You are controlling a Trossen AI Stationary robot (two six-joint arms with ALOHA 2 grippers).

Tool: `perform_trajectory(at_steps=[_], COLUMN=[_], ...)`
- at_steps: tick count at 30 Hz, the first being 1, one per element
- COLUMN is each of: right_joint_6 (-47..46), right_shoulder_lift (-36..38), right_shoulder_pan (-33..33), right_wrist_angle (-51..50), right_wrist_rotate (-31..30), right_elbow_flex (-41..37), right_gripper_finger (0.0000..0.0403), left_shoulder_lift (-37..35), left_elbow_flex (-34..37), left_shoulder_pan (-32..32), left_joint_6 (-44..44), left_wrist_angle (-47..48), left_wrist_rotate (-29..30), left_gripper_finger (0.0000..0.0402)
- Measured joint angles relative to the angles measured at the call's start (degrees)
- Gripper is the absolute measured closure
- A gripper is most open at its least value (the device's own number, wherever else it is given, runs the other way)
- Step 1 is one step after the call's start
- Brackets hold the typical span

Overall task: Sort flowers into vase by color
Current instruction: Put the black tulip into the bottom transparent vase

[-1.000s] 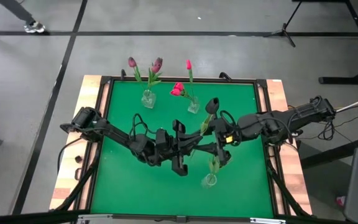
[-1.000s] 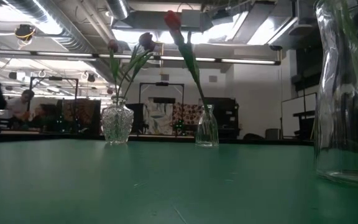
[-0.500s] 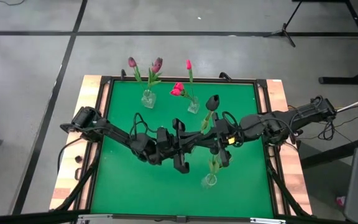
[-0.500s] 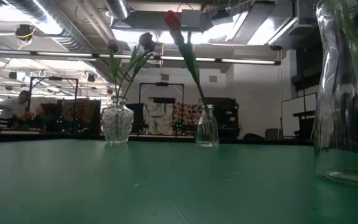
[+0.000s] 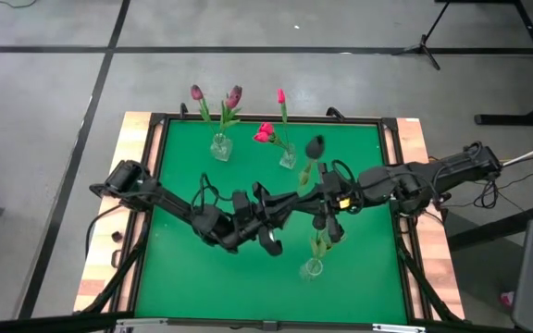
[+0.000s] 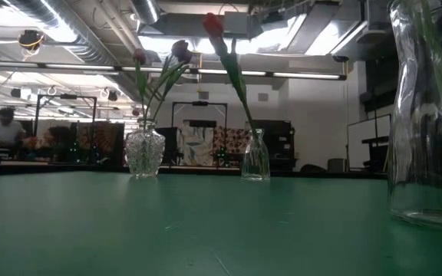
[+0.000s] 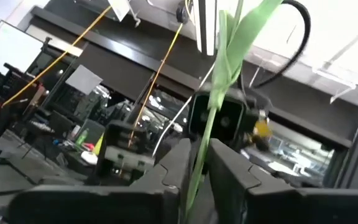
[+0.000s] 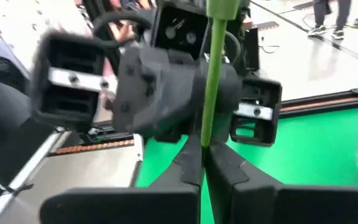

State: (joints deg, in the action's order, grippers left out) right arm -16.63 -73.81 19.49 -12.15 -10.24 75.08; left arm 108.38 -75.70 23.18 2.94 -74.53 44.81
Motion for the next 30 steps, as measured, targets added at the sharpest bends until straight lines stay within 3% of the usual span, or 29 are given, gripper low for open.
perform_trajectory(at_steps=[9, 15, 20, 24, 30], right_joint_6=[-1.1, -1.3, -1.3, -1.3, -1.1], right_shoulder_lift=[2.8, 2.9, 2.4, 2.2, 1.0], right_shoulder_pan=[0.0, 0.0, 0.0, 0.0, 0.1], right_wrist_angle=[-3.6, -6.9, -7.0, -6.9, -7.8], right_wrist_rotate=[0.4, 2.3, 3.3, 3.3, 4.0], right_elbow_flex=[0.1, 0.1, 0.1, 0.1, 0.0], right_gripper_finger=[0.0398, 0.0399, 0.04, 0.04, 0.0399], left_shoulder_lift=[-1.2, -6.2, -9.5, -11.9, -12.6], left_elbow_flex=[0.0, -0.9, -3.9, -5.5, -6.3], left_shoulder_pan=[1.8, 1.9, 1.5, 0.6, -2.1], left_joint_6=[3.5, 14.4, 15.0, 20.1, 31.2], left_wrist_angle=[8.7, 30.1, 42.5, 51.1, 63.2], left_wrist_rotate=[3.9, 3.9, 2.4, -0.8, -13.3], left_gripper_finger=[0.0311, 0.0301, 0.0301, 0.0301, 0.0301])
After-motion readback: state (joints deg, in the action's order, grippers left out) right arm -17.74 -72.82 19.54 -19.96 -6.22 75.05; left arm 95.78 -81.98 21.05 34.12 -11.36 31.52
